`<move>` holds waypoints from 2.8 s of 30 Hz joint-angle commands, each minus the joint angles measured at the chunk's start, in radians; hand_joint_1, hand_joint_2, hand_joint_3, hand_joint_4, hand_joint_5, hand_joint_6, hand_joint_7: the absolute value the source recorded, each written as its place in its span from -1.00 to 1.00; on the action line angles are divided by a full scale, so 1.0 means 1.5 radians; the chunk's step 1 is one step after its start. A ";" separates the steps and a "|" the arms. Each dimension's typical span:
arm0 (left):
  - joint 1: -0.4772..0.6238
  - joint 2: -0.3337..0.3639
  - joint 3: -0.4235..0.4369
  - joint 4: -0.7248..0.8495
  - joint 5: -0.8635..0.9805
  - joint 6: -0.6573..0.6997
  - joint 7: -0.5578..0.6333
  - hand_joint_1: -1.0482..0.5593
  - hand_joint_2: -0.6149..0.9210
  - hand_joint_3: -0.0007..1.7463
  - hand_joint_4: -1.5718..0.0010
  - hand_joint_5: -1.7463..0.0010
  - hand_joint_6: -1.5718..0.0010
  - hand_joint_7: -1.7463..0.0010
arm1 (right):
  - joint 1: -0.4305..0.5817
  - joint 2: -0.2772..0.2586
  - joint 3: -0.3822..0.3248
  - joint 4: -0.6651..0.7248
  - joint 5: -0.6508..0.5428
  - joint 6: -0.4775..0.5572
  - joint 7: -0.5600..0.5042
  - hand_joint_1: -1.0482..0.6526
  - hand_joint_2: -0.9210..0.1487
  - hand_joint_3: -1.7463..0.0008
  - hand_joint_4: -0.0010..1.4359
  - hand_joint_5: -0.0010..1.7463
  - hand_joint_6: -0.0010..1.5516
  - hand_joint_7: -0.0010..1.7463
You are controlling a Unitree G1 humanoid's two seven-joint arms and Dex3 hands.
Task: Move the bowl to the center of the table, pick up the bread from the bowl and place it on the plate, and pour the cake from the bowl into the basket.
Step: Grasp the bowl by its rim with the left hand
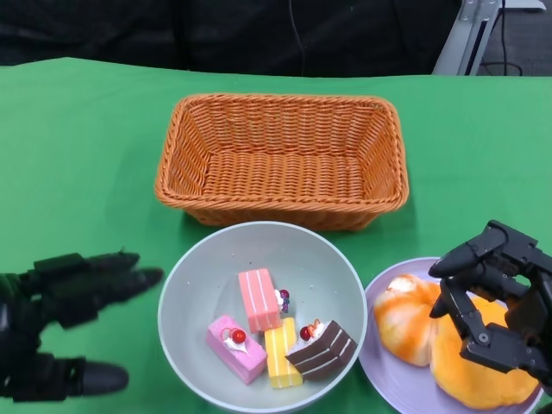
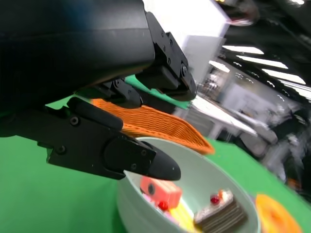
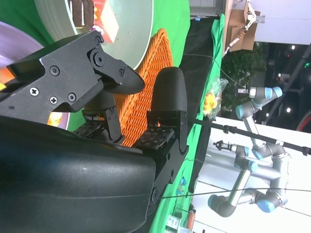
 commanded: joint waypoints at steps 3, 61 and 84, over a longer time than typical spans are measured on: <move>-0.032 -0.022 0.069 0.009 0.121 -0.107 0.025 -0.43 0.94 -1.00 0.07 0.92 0.11 0.94 | 0.001 0.001 -0.003 -0.002 0.005 0.008 -0.012 0.18 -0.48 -0.01 -0.07 0.75 -0.17 0.45; -0.096 0.096 -0.309 -0.277 0.367 0.362 -0.042 -0.33 1.00 -0.90 -0.28 1.00 -0.20 1.00 | 0.036 0.011 0.021 -0.038 0.005 0.008 -0.020 0.16 -0.58 0.16 -0.04 0.68 -0.14 0.34; -0.127 0.064 -0.444 -0.175 0.484 0.517 0.098 -0.29 1.00 -0.81 -0.14 0.99 -0.06 1.00 | 0.039 0.012 0.019 -0.037 0.012 0.009 -0.017 0.16 -0.59 0.18 -0.04 0.66 -0.14 0.32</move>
